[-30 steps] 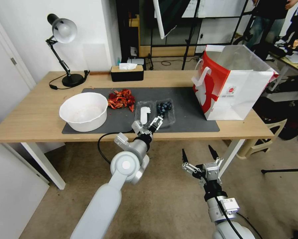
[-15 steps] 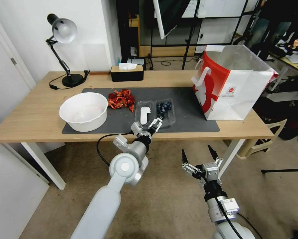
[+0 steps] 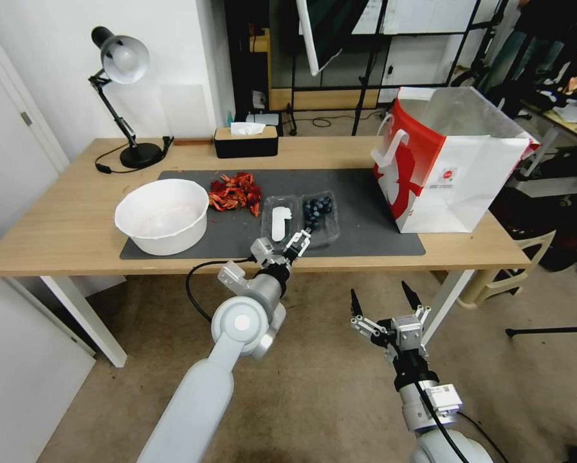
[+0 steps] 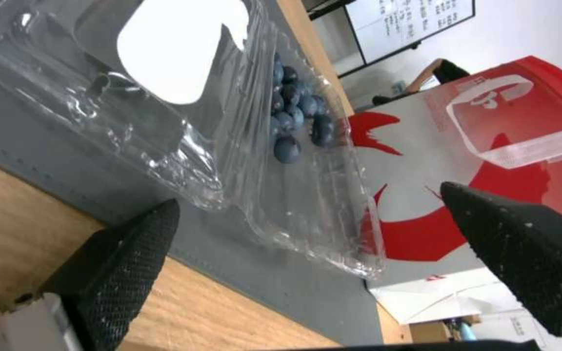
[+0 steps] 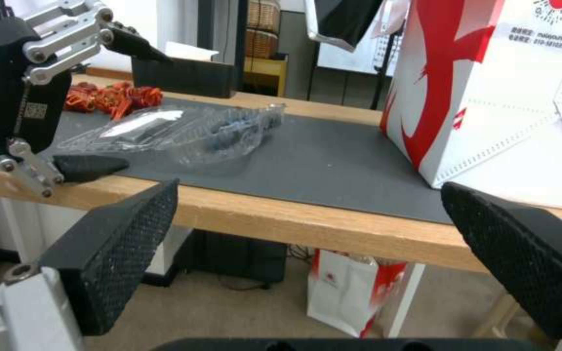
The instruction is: Close the takeout container lid, then place the container into the takeout bag.
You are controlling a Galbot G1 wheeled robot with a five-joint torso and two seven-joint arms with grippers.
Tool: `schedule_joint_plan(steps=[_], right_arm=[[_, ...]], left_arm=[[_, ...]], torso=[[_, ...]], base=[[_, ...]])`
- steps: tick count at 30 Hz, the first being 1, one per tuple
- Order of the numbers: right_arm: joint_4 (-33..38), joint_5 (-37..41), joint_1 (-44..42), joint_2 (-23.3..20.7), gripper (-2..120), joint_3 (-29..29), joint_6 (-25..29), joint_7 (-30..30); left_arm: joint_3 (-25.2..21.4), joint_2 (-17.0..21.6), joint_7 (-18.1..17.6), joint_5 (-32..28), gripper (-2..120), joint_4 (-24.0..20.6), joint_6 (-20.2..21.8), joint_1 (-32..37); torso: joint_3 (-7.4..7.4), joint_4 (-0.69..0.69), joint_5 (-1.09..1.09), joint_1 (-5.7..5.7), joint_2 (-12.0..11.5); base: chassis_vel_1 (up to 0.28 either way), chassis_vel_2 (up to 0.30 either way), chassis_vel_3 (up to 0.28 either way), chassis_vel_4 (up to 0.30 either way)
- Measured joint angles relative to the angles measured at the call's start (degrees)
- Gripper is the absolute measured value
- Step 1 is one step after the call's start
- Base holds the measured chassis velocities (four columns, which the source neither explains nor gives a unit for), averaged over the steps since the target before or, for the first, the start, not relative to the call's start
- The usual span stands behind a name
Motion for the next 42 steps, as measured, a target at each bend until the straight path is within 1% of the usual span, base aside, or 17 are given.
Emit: schedule_joint_plan(steps=[12, 14, 16, 17, 19, 21, 23, 25, 27, 29, 30, 32, 34, 36, 42], right_arm=[[-0.55, -0.2, -0.02, 0.16, 100, -0.17, 0.33, 0.01], [-0.66, -0.2, -0.04, 0.16, 100, -0.19, 0.38, 0.01], [-0.8, -0.21, -0.05, 0.16, 100, -0.2, 0.51, 0.01], [-0.8, -0.21, -0.05, 0.16, 100, -0.2, 0.51, 0.01], [-0.84, -0.22, -0.06, 0.17, 100, -0.22, 0.59, 0.0], [-0.84, -0.22, -0.06, 0.18, 100, -0.24, 0.61, 0.0], [-0.86, -0.24, -0.11, 0.22, 100, -0.31, 0.75, 0.0], [-0.87, -0.25, -0.13, 0.23, 100, -0.32, 0.79, -0.01], [-1.02, -0.27, -0.29, 0.28, 100, -0.32, 1.1, -0.01], [-1.03, -0.27, -0.32, 0.28, 100, -0.32, 1.14, -0.01], [-1.05, -0.28, -0.4, 0.29, 100, -0.3, 1.22, -0.02], [-1.05, -0.28, -0.44, 0.28, 100, -0.27, 1.25, -0.03], [-1.04, -0.28, -0.46, 0.29, 100, -0.21, 1.26, -0.02], [-1.02, -0.28, -0.54, 0.29, 100, -0.17, 1.26, -0.03], [-0.96, -0.28, -0.74, 0.33, 100, -0.16, 1.29, -0.03]], left_arm=[[-0.36, -0.31, -0.57, 0.0, 100, 0.03, -0.81, -0.05], [-0.38, -0.29, -0.28, 0.08, 100, -0.07, -1.17, 0.08], [-0.33, -0.19, 1.06, 1.12, 100, -0.34, -1.86, 0.3], [-0.33, -0.19, 1.06, 1.12, 100, -0.34, -1.86, 0.3], [0.36, 0.2, 3.34, 4.82, 100, -0.75, -2.85, 0.73], [0.49, 0.28, 3.64, 5.62, 100, -0.82, -2.97, 0.79], [1.28, 0.54, 5.0, 10.09, 100, -0.97, -4.1, 1.06], [1.44, 0.56, 5.27, 11.04, 100, -0.97, -4.4, 1.09], [2.29, 0.63, 7.29, 17.52, 100, -0.36, -6.43, 1.25], [2.37, 0.64, 7.66, 18.67, 100, -0.14, -6.79, 1.25], [2.58, 0.66, 8.79, 22.1, 100, 0.73, -7.83, 1.14], [2.69, 0.66, 9.97, 24.74, 100, 1.48, -8.86, 0.82], [2.71, 0.64, 10.67, 25.49, 100, 1.64, -9.28, 0.62], [2.65, 0.54, 12.23, 25.85, 100, 1.67, -10.01, 0.07], [2.36, 0.46, 14.31, 25.6, 100, 1.56, -10.43, -1.01]], torso=[[0.0, 0.0, 0.0, 0.0, 0.0], [0.01, 0.01, 0.0, 0.0, 0.0], [0.01, 0.01, 0.0, 0.01, 0.0], [0.01, 0.01, 0.0, 0.01, 0.0], [0.01, 0.01, 0.0, 0.01, 0.0], [0.01, 0.01, 0.0, 0.01, 0.0], [0.01, 0.01, 0.0, 0.01, 0.0], [0.01, 0.01, 0.0, 0.01, 0.0], [0.01, 0.0, 0.0, 0.01, 0.0], [0.01, 0.0, 0.0, 0.01, 0.0], [0.01, 0.0, 0.0, 0.01, 0.0], [0.01, 0.0, 0.0, 0.01, 0.0], [0.01, 0.0, 0.0, 0.01, 0.0], [0.01, 0.0, 0.0, 0.01, 0.01], [0.01, 0.0, 0.0, 0.01, 0.01]], base=[[0.0, 0.0, 0.0, 0.0], [0.0, 0.0, 0.0, 0.0], [0.0, 0.0, 0.0, 0.0], [0.0, 0.0, 0.0, 0.0], [0.0, 0.0, 0.0, 0.0], [0.0, 0.0, 0.0, 0.0], [0.0, 0.0, 0.0, 0.0], [0.0, 0.0, 0.0, 0.0], [0.0, 0.0, 0.0, 0.0], [0.0, 0.0, 0.0, 0.0], [0.0, 0.0, 0.0, 0.0], [0.0, 0.0, 0.0, 0.0], [0.0, 0.0, 0.0, 0.0], [0.0, 0.0, 0.0, 0.0], [0.0, 0.0, 0.0, 0.0]])
